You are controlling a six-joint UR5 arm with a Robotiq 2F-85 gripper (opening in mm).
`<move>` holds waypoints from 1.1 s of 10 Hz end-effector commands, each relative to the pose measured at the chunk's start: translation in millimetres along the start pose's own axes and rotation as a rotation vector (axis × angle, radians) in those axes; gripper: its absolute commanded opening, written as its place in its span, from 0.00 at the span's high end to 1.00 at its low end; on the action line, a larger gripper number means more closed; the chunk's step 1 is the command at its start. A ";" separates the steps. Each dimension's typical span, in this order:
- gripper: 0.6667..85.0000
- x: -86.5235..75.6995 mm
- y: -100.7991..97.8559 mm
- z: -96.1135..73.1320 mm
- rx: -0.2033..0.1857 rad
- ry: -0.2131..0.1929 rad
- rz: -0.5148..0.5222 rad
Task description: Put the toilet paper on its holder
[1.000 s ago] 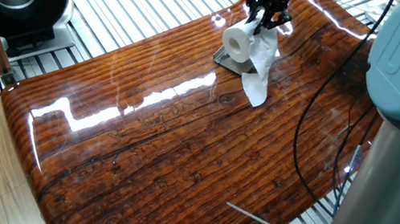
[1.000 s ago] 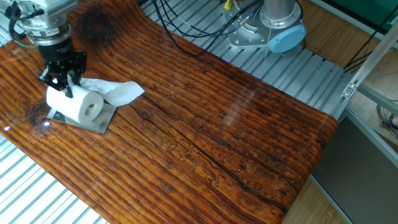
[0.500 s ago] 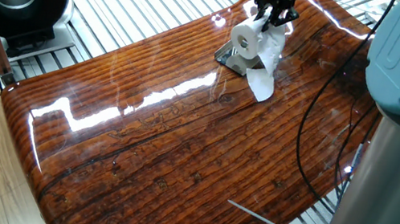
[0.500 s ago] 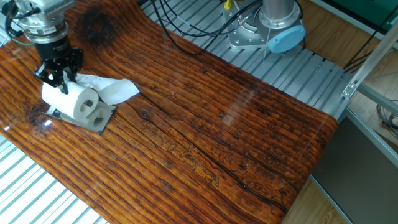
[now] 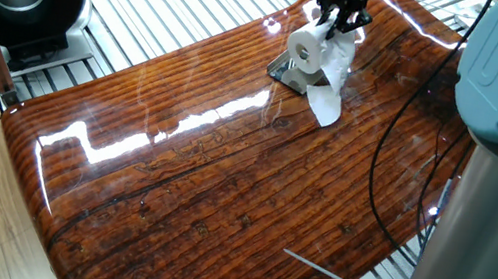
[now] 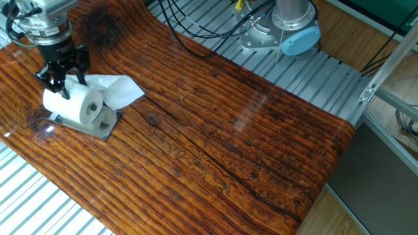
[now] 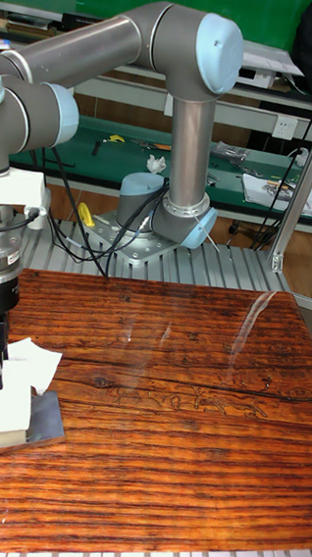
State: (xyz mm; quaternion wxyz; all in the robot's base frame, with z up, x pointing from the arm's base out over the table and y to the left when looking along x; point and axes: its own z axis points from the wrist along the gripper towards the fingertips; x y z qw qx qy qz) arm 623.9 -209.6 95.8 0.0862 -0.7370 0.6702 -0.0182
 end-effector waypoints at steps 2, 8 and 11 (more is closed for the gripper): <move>0.13 0.2 0.8 -6.2 -0.001 0.001 0.016; 0.06 -1.3 18.1 -21.8 -0.037 0.054 0.185; 0.03 -9.9 21.8 -23.4 -0.046 0.061 0.280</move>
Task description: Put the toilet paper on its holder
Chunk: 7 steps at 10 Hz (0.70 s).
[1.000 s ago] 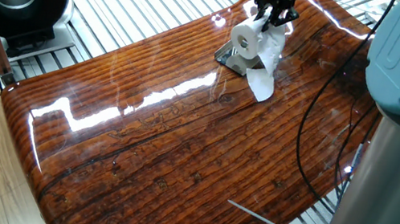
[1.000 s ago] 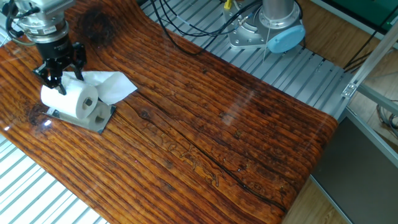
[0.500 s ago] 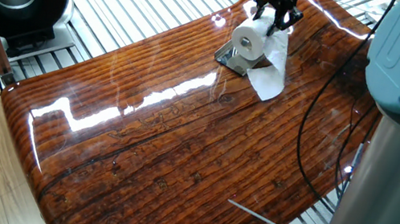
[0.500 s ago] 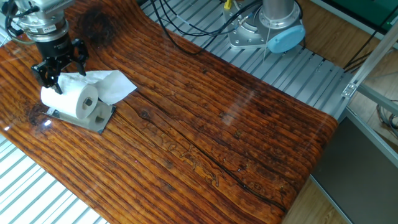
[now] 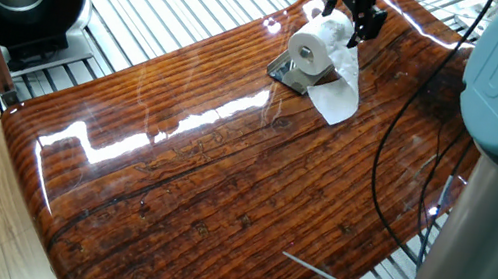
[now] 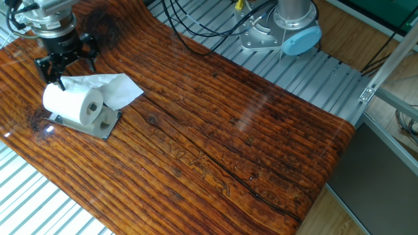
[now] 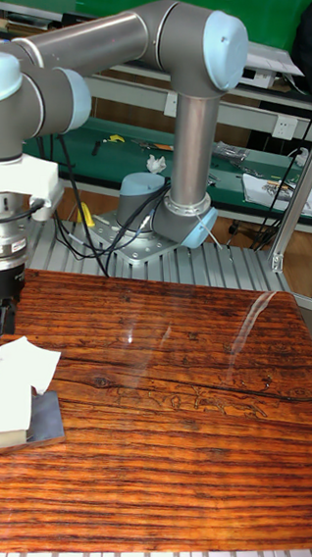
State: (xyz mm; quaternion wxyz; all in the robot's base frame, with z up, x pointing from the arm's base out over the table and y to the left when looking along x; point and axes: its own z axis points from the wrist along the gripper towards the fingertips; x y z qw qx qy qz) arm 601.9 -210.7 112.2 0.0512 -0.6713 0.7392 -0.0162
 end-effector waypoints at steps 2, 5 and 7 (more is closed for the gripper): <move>0.03 -14.0 7.1 -6.3 -0.009 -0.003 0.194; 0.03 -30.7 10.3 -10.9 -0.019 -0.011 0.339; 0.04 -46.0 13.3 -10.0 -0.041 -0.044 0.486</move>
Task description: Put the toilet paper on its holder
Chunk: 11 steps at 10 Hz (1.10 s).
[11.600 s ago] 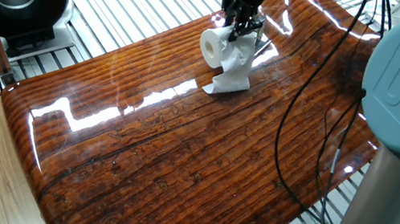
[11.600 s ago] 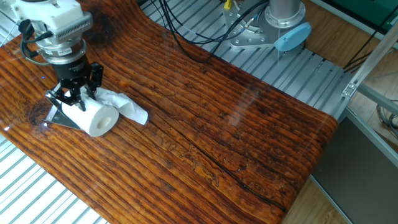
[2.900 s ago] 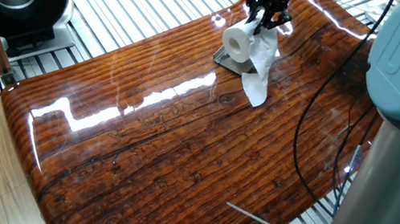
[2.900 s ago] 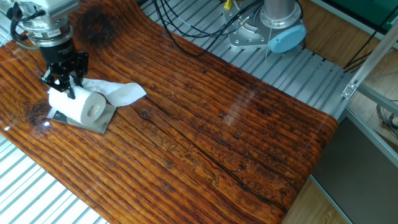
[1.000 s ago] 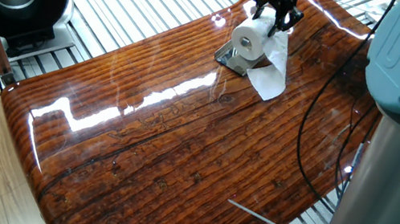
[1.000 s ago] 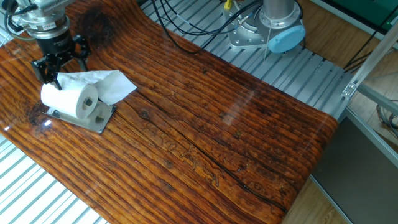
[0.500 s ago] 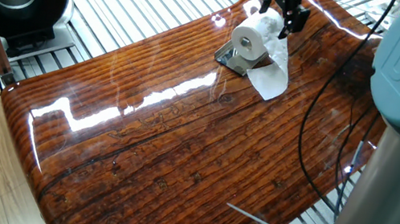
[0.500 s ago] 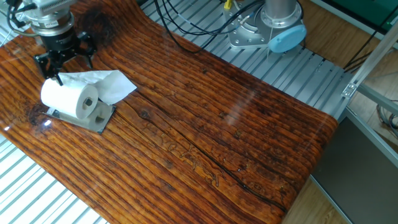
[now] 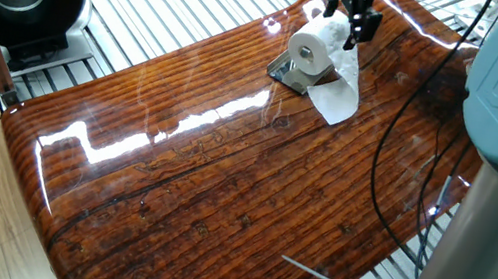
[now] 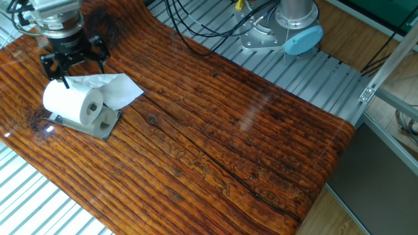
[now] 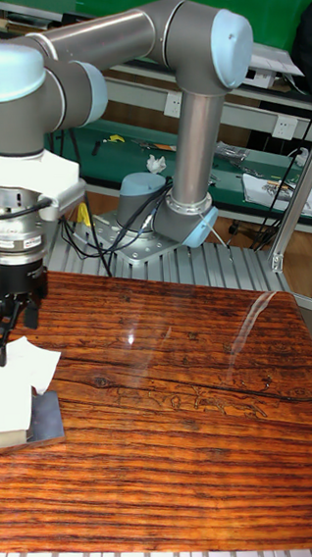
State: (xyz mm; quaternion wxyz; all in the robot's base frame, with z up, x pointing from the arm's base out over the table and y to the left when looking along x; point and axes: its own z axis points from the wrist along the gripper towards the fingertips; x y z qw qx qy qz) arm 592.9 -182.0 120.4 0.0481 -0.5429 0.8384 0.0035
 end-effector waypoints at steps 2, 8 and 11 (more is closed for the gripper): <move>0.04 -30.1 8.2 -0.4 -0.008 -0.041 0.284; 0.21 -67.2 17.5 9.2 0.098 0.008 0.578; 0.32 -79.8 15.4 3.1 0.109 0.017 0.725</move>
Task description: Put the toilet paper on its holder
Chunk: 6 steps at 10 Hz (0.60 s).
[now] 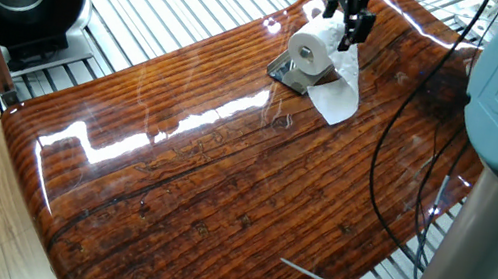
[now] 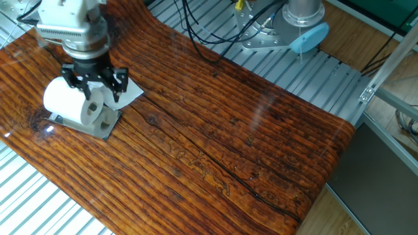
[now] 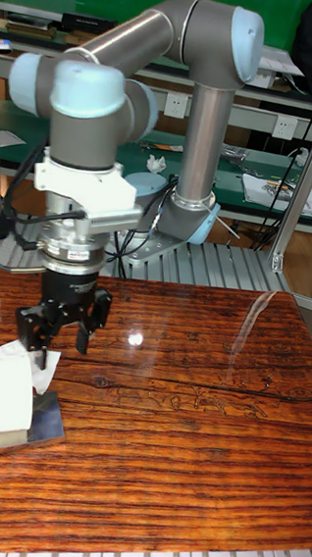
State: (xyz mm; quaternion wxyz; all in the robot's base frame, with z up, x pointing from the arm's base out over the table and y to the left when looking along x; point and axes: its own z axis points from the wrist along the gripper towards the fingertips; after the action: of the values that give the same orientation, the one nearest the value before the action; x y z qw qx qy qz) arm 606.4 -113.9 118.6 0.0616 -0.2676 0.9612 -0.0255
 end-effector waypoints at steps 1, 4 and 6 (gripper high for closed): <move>0.38 -17.4 10.9 -8.8 0.023 0.012 0.205; 0.55 -40.7 23.4 -10.7 0.021 0.025 0.363; 0.67 -59.3 28.7 -6.5 -0.047 0.012 0.524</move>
State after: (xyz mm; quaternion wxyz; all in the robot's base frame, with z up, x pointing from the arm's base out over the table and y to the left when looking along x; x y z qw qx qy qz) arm 626.8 -77.8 127.8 0.0551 -0.0991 0.9934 -0.0191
